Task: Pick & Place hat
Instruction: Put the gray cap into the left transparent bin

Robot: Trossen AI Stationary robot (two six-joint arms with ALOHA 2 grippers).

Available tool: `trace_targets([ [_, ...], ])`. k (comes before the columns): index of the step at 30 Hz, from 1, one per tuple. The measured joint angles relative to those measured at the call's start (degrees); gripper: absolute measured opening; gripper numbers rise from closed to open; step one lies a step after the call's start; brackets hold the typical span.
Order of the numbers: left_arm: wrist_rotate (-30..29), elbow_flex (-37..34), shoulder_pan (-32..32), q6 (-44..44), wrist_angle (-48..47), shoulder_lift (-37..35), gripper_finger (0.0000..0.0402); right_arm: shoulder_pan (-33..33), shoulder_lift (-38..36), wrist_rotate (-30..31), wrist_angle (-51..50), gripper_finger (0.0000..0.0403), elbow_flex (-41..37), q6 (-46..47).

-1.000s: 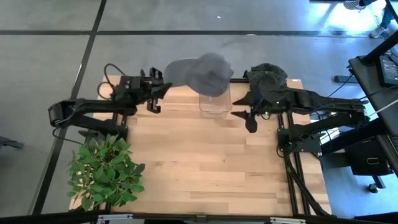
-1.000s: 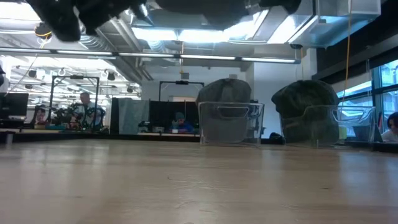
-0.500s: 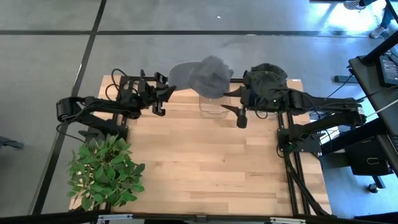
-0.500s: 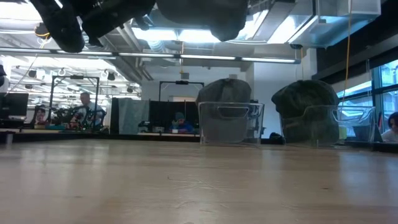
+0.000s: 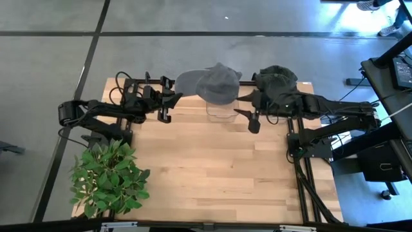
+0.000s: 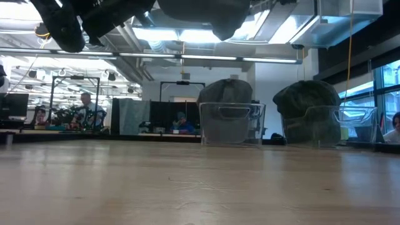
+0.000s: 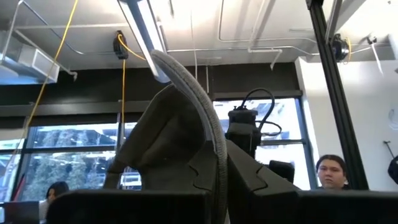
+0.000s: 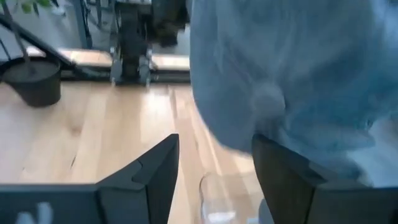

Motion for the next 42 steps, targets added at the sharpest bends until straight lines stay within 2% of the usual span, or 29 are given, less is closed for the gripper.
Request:
trace_targets([
  [3,0.17,0.02,0.0,0.06,0.0,-0.02,0.0009,0.04,-0.02,1.31,-2.19,0.0212,-0.02,3.15],
  [10,0.16,0.02,0.0,0.74,-0.02,-0.02,0.001,0.02,-0.02,11.37,-0.23,0.0263,-0.02,7.35],
  [17,0.14,0.04,0.0,0.9,-0.02,-0.02,0.001,0.63,0.27,10.11,1.7,0.0291,-0.04,4.41],
  [25,0.14,0.04,0.0,0.9,-0.04,-0.02,0.001,0.61,0.64,10.16,7.45,0.0291,-0.04,2.94],
  [29,0.1,0.04,0.0,0.9,-0.04,-0.02,0.001,0.59,0.76,6.1,9.75,0.0291,-0.04,4.14],
  [35,-0.08,0.04,0.0,0.9,-0.04,-0.02,0.001,0.61,2.73,5.78,11.55,0.029,-0.04,4.25],
  [38,-0.1,0.04,0.0,0.9,-0.04,-0.02,0.0011,0.61,3.5,5.81,12.65,0.0274,-0.04,4.24],
  [42,-0.1,0.04,0.0,0.87,-0.04,-0.02,0.0011,0.61,3.8,5.81,13.48,0.0227,-0.04,2.96],
])
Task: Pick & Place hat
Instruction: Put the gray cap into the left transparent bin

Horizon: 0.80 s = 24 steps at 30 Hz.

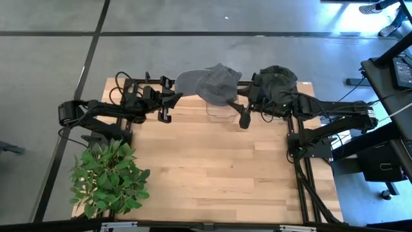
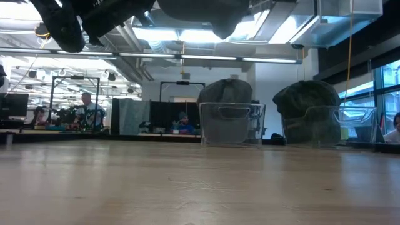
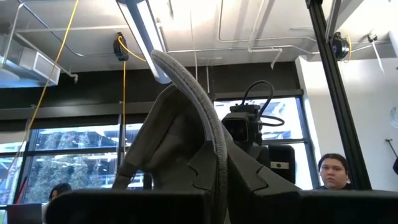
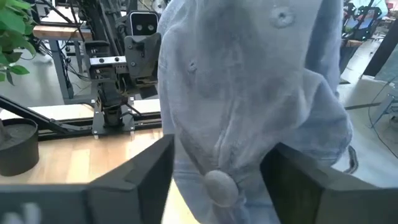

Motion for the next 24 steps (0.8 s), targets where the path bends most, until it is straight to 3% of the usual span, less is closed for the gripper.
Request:
trace_targets([
  [14,0.02,0.0,0.0,-0.02,0.0,0.0,0.0018,0.0,0.0,-0.02,0.04,0.0024,0.0,-1.77],
  [24,0.36,0.02,0.0,-1.41,-0.02,-0.02,0.0054,0.0,0.0,4.51,0.11,0.0029,0.0,-1.97],
])
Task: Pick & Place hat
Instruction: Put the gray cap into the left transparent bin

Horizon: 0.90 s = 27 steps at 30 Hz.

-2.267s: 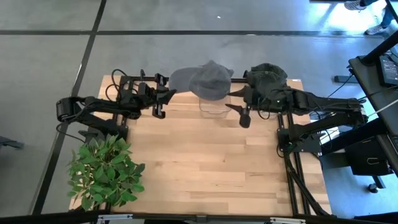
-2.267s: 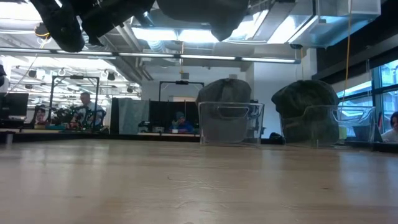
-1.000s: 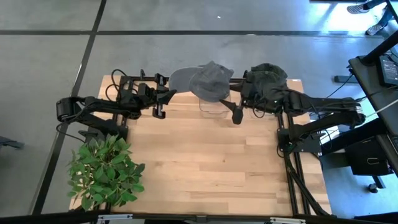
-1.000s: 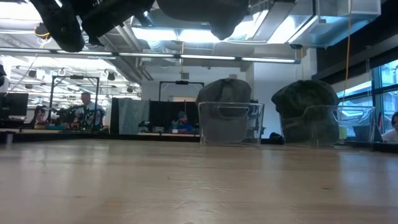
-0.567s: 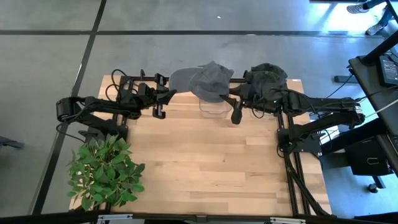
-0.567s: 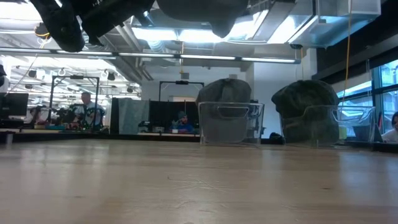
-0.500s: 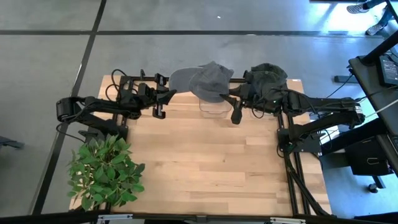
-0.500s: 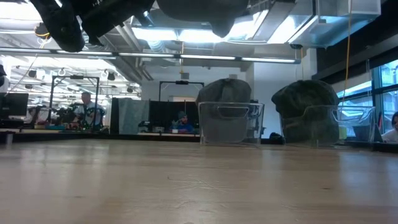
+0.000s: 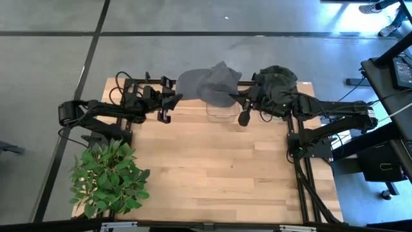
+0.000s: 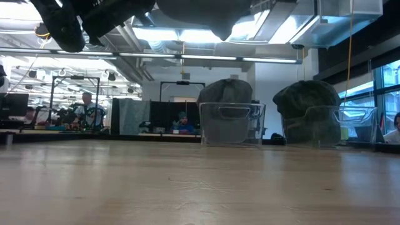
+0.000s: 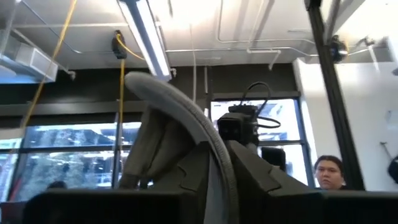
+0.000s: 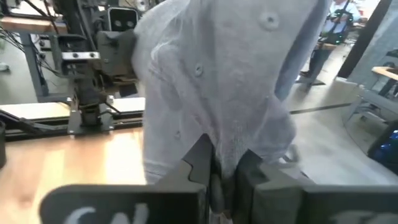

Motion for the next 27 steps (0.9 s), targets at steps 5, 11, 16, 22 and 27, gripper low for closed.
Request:
trace_targets([
  [5,3.69,0.0,0.0,-1.68,-1.01,-0.02,0.0106,-0.02,0.0,0.01,-1.99,0.0023,0.95,-1.61],
  [11,7.15,0.15,2.44,-3.24,-10.82,-0.6,0.0151,0.0,-0.02,0.5,-10.98,0.0023,6.14,-1.75],
  [16,13.23,0.15,5.31,-5.79,-14.97,-0.68,0.0159,-0.26,-0.07,1.55,-19.46,0.0023,10.84,-3.06],
  [22,25.96,0.15,8.56,-12.73,-23.51,-0.68,0.0156,-0.7,-0.09,1.59,-28.35,0.0023,14.96,-5.5],
  [27,36.47,0.15,9.53,-10.79,-31.93,-0.68,0.0155,-0.74,0.36,1.57,-29.35,0.0023,15.37,-11.56],
])
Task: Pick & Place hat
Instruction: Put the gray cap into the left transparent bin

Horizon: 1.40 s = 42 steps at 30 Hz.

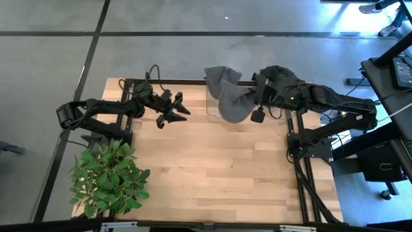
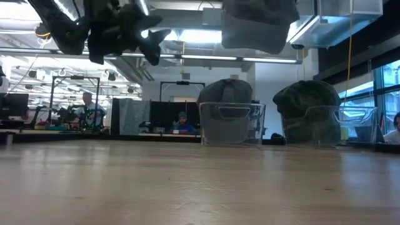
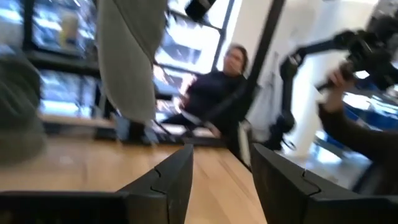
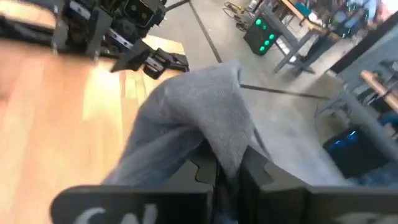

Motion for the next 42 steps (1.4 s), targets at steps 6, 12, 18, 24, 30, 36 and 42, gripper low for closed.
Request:
trace_targets([
  [6,3.06,-0.02,0.0,3.18,-6.84,0.02,0.0155,-2.76,2.65,-0.11,-0.23,0.0023,0.0,-10.91],
  [12,1.97,-0.02,-0.14,8.44,-7.06,0.02,0.0155,-6.33,7.11,-0.04,-1.12,0.0023,0.0,-19.99],
  [18,0.07,-0.02,-0.13,9.66,-7.08,0.02,0.0155,-9.48,13.23,0.66,-0.75,0.0023,0.0,-26.15],
  [24,0.07,-0.04,-0.13,9.38,-7.12,0.02,0.0155,-11.18,19.45,5.06,0.57,0.0027,0.0,-33.9],
  [30,0.05,-0.04,-0.13,10.06,-7.16,0.04,0.0156,-13.18,24.56,8.28,3.16,0.0023,0.0,-42.33],
  [36,0.05,-0.04,-0.14,10.5,-7.21,0.04,0.0154,-15.16,29.06,7.95,6.36,0.0025,0.0,-49.15],
  [42,-0.02,-0.06,-0.13,12.84,-8.73,0.04,0.0157,-16.78,31.9,8.09,11.89,0.0035,0.0,-53.74],
])
